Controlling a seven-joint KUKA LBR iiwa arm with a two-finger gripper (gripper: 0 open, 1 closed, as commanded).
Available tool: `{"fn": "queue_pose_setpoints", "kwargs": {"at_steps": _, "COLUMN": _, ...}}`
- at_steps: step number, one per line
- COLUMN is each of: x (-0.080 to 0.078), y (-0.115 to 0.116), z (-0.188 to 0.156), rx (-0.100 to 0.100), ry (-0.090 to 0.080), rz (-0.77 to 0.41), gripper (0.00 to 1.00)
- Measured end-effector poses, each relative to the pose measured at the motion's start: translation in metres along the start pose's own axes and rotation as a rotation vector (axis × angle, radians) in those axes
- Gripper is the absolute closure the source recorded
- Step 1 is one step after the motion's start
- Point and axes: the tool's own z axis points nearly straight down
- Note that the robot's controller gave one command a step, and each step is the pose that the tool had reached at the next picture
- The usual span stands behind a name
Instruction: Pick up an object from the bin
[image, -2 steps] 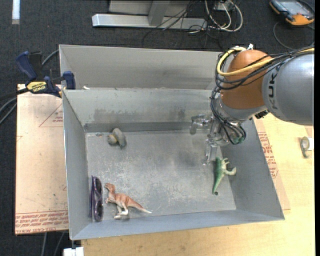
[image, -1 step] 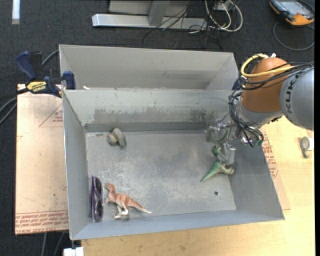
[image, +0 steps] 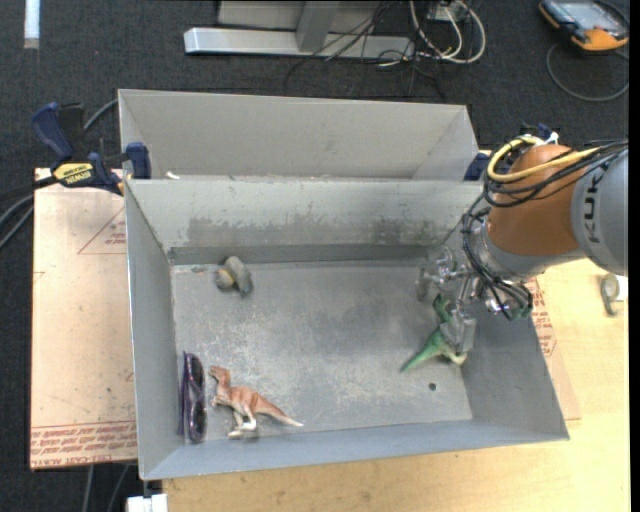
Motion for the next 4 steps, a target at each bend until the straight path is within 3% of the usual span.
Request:
{"fn": "queue_pose_setpoints", "kwargs": {"at_steps": 1, "x": -0.0157, "y": -0.0091, "z": -0.0017, "rx": -0.026, "ry": 0.010, "rz": -0.060, "gripper": 1.00}}
{"fn": "queue_pose_setpoints", "kwargs": {"at_steps": 2, "x": -0.0139, "y": -0.0113, "z": 0.0013, "rx": -0.020, "ry": 0.010, "rz": -0.059, "gripper": 0.00}}
{"fn": "queue_pose_setpoints", "kwargs": {"at_steps": 3, "x": -0.0135, "y": -0.0095, "z": 0.0023, "rx": -0.025, "ry": 0.012, "rz": -0.059, "gripper": 1.00}}
{"fn": "queue_pose_setpoints", "kwargs": {"at_steps": 4, "x": -0.0135, "y": -0.0095, "z": 0.0023, "rx": -0.025, "ry": 0.012, "rz": -0.059, "gripper": 1.00}}
